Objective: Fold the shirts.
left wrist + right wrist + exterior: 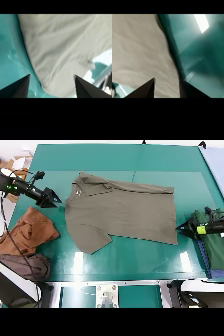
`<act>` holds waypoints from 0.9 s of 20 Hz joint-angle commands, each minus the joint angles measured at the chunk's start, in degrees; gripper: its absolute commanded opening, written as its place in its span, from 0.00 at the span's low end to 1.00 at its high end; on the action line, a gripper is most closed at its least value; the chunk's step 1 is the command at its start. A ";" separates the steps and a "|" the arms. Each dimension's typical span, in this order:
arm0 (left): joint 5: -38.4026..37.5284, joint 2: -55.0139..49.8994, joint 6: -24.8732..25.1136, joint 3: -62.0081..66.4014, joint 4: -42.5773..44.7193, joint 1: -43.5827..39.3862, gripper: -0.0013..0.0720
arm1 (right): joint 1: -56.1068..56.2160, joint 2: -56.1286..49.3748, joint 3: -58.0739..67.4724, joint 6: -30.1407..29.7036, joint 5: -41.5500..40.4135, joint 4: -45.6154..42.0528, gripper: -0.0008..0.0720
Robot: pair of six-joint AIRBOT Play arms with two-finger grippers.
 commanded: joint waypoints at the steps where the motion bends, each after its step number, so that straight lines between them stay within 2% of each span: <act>1: -2.16 -0.02 0.31 -1.60 1.11 0.04 0.86 | -0.02 -0.63 -3.91 -1.05 -0.90 -3.32 0.51; 8: -1.97 -0.02 0.33 -1.60 1.03 0.04 0.86 | -0.04 -0.66 -3.63 -1.05 2.69 -3.34 0.51; 12: -2.14 -0.02 0.26 -1.60 0.79 0.02 0.86 | 1.09 -0.72 -8.15 -1.73 -3.17 -1.44 0.49; 14: -2.23 -0.02 0.07 -1.60 0.59 0.02 0.86 | 2.38 -0.76 -7.65 -4.22 -5.14 2.58 0.10; 15: -2.29 -0.02 -0.37 -1.60 0.59 0.02 0.86 | 2.58 -0.70 -6.45 -5.16 -5.05 2.95 0.03; 18: -2.51 0.02 -1.46 -1.73 0.31 -0.52 0.86 | 0.26 1.25 0.15 -2.32 -4.90 -0.50 0.03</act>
